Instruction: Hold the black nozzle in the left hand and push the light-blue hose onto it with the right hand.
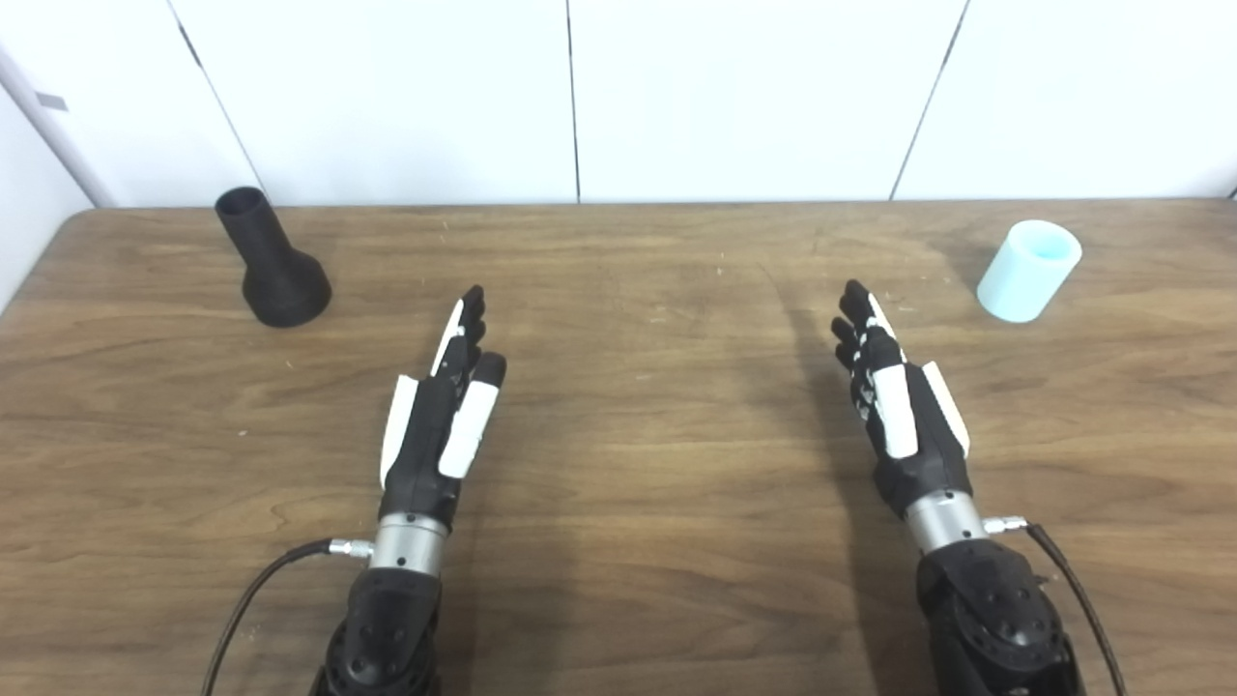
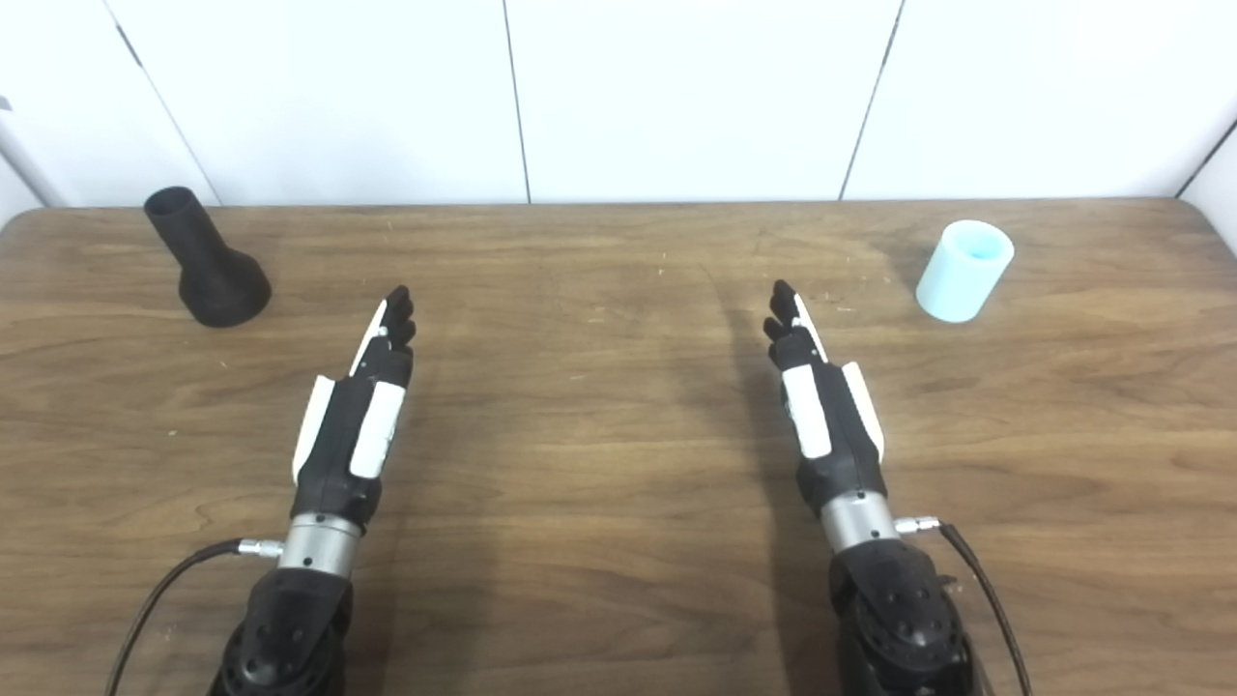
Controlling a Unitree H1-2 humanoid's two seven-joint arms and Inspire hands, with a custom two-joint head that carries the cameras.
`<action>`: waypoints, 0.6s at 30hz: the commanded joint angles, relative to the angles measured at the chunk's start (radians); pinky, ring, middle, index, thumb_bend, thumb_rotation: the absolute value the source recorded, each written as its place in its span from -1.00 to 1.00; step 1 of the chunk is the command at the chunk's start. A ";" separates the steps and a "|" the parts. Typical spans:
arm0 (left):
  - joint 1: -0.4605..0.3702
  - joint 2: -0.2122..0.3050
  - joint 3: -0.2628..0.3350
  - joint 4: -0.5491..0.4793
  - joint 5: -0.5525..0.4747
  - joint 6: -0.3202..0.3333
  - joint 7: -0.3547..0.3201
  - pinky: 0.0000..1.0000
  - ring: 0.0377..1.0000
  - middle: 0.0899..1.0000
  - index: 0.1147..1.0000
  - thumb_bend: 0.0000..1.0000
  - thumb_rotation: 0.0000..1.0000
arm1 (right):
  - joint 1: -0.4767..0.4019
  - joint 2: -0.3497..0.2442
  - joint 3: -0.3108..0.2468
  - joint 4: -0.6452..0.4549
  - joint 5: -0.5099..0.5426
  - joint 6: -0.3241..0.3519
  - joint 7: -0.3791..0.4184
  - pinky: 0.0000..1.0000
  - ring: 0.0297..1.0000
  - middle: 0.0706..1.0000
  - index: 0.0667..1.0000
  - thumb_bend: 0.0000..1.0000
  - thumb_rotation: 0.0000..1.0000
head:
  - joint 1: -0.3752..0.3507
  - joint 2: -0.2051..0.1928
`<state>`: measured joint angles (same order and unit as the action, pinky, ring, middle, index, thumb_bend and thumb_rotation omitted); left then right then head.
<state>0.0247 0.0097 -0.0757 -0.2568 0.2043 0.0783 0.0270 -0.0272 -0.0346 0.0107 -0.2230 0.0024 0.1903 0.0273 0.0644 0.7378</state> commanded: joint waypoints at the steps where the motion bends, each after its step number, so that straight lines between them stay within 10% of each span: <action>1: -0.021 0.000 -0.003 -0.027 0.012 -0.018 0.003 1.00 1.00 1.00 1.00 0.61 1.00 | -0.019 0.004 0.002 -0.023 -0.003 -0.049 -0.001 1.00 0.98 1.00 1.00 0.31 1.00 | 0.001 0.001; 18: -0.021 -0.001 -0.002 -0.022 0.010 -0.023 0.004 1.00 1.00 1.00 1.00 0.62 1.00 | -0.020 0.002 0.003 -0.018 -0.003 -0.053 0.000 1.00 0.98 1.00 1.00 0.31 1.00 | 0.001 0.001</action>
<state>0.0247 0.0095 -0.0755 -0.2568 0.2042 0.0782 0.0271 -0.0272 -0.0347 0.0115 -0.2229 0.0021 0.1894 0.0273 0.0644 0.7378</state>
